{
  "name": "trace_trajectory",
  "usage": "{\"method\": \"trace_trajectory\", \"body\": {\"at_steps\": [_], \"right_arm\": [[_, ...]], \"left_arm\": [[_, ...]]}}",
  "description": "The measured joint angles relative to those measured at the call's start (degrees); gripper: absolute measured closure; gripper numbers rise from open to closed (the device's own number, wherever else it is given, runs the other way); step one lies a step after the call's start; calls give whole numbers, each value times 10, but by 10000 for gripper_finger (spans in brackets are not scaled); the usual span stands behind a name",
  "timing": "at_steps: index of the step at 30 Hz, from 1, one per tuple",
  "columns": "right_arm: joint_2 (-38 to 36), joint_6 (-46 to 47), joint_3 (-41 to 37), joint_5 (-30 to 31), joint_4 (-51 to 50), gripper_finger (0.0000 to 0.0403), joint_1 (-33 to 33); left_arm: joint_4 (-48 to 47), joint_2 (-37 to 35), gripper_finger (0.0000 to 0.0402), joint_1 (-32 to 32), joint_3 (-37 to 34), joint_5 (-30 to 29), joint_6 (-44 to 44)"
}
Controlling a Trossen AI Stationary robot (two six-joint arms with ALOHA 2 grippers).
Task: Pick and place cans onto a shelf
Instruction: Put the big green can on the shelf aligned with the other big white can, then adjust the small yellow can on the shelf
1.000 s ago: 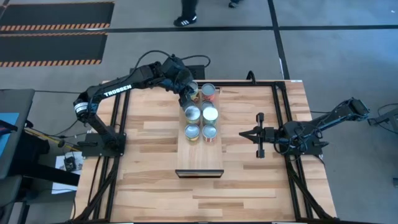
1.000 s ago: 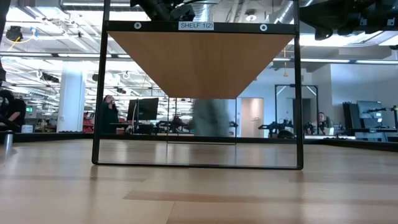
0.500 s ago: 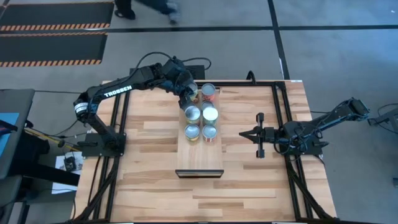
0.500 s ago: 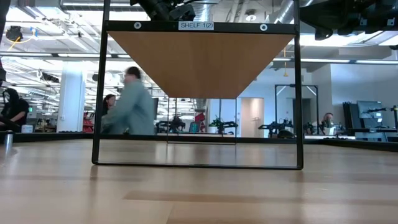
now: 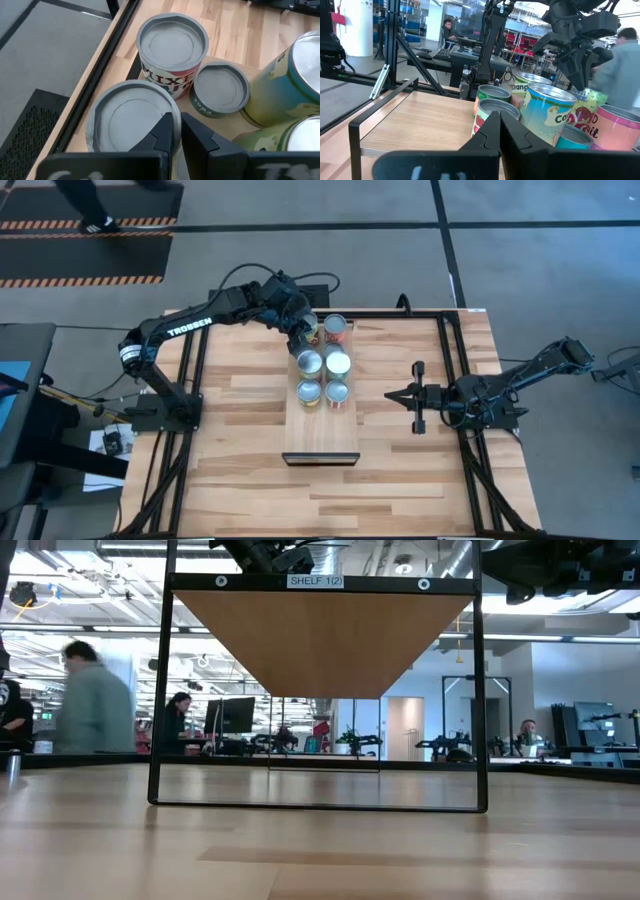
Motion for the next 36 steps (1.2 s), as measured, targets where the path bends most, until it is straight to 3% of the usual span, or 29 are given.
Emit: {"method": "trace_trajectory", "body": {"at_steps": [14,27,32,36], "right_arm": [[0,0,0,0,0,387,0],[0,-1,0,0,0,387,0],[0,-4,0,0,0,389,0],[0,-9,0,0,0,386,0]], "left_arm": [[0,0,382,-3,0,6,2],[2,-1,294,-9,0,4,21],[-12,-10,299,-10,12,2,52],[-13,-55,331,-18,-9,2,76]]}}
